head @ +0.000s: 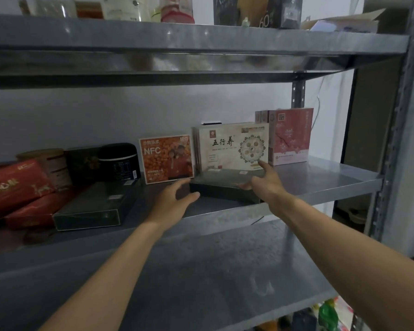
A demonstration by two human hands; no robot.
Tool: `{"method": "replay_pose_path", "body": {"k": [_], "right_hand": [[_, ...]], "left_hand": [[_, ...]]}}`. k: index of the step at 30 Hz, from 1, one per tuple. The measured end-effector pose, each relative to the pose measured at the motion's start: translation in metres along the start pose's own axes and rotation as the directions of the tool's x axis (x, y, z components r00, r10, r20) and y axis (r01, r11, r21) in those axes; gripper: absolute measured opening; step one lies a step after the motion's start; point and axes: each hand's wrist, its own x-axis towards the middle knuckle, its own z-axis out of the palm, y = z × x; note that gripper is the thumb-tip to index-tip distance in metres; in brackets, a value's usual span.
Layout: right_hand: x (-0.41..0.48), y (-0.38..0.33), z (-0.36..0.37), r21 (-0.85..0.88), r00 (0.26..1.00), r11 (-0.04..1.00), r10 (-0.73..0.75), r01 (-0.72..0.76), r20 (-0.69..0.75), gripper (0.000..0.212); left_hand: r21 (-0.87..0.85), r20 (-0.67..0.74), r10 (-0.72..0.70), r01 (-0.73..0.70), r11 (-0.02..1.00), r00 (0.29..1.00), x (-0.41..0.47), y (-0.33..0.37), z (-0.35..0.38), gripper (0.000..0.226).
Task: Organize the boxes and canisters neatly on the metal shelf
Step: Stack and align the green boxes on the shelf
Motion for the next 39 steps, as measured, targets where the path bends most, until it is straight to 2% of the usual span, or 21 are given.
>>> {"method": "replay_pose_path", "body": {"k": [4, 6, 8, 11, 13, 16, 18, 21, 24, 29, 32, 34, 35, 39], "right_hand": [[-0.002, -0.005, 0.007, 0.119, 0.998, 0.993, -0.028, 0.022, 0.052, 0.092], [-0.001, -0.008, 0.012, 0.141, 0.998, 0.99, -0.034, 0.026, 0.055, 0.093], [0.003, -0.007, 0.017, 0.173, 0.999, 0.985, -0.024, 0.018, 0.032, 0.089], [0.009, -0.007, 0.028, 0.213, 1.0, 0.977, 0.007, -0.012, 0.024, 0.089], [0.009, -0.008, 0.037, 0.147, 0.998, 0.989, 0.015, -0.024, 0.063, 0.097], [0.031, 0.008, 0.052, 0.019, 0.998, 1.0, 0.02, -0.021, 0.066, 0.117], [0.042, 0.016, 0.059, -0.005, 0.998, 1.0, 0.012, -0.011, 0.062, 0.105], [0.009, -0.006, 0.059, 0.071, 0.999, 0.997, -0.028, 0.027, 0.02, 0.076], [0.002, -0.008, 0.061, 0.111, 0.996, 0.99, -0.078, 0.081, -0.035, 0.089], [-0.007, -0.003, 0.068, 0.179, 0.965, 0.955, -0.209, 0.236, -0.157, 0.093], [-0.014, -0.003, 0.068, 0.207, 0.939, 0.936, -0.229, 0.285, -0.257, 0.108], [-0.017, -0.003, 0.069, 0.201, 0.936, 0.935, -0.237, 0.293, -0.262, 0.123], [-0.017, -0.002, 0.07, 0.207, 0.939, 0.933, -0.242, 0.294, -0.245, 0.123], [-0.02, -0.004, 0.074, 0.141, 0.945, 0.94, -0.287, 0.31, -0.159, 0.086]], "left_hand": [[0.052, -0.081, 0.092, -0.088, 0.995, 0.992, -0.002, -0.002, -0.004, 0.037], [0.189, -0.165, 0.205, -0.173, 0.967, 0.965, -0.001, -0.006, -0.012, 0.036], [0.345, -0.235, 0.283, -0.192, 0.919, 0.93, 0.0, -0.012, -0.026, 0.037], [0.64, -0.29, 0.334, -0.078, 0.765, 0.897, 0.003, -0.02, -0.054, 0.046], [0.783, -0.291, 0.261, 0.072, 0.617, 0.921, 0.004, -0.028, -0.072, 0.055], [0.812, -0.289, -0.036, 0.265, 0.52, 0.957, 0.001, -0.041, -0.09, 0.065], [0.807, -0.249, -0.116, 0.272, 0.524, 0.962, 0.0, -0.048, -0.095, 0.066], [0.79, -0.161, -0.154, 0.221, 0.572, 0.975, 0.0, -0.042, -0.101, 0.072], [0.813, -0.062, -0.196, 0.163, 0.559, 0.979, -0.004, -0.035, -0.113, 0.074], [0.817, 0.055, -0.233, 0.091, 0.57, 0.971, -0.017, -0.04, -0.13, 0.094], [0.747, 0.138, -0.171, 0.011, 0.665, 0.975, -0.024, -0.042, -0.14, 0.09], [0.655, 0.148, -0.096, -0.025, 0.756, 0.984, -0.03, -0.046, -0.148, 0.09], [0.617, 0.138, -0.053, -0.044, 0.786, 0.989, -0.032, -0.048, -0.152, 0.089], [0.566, 0.091, 0.094, -0.129, 0.814, 0.991, -0.036, -0.052, -0.159, 0.073]]}}
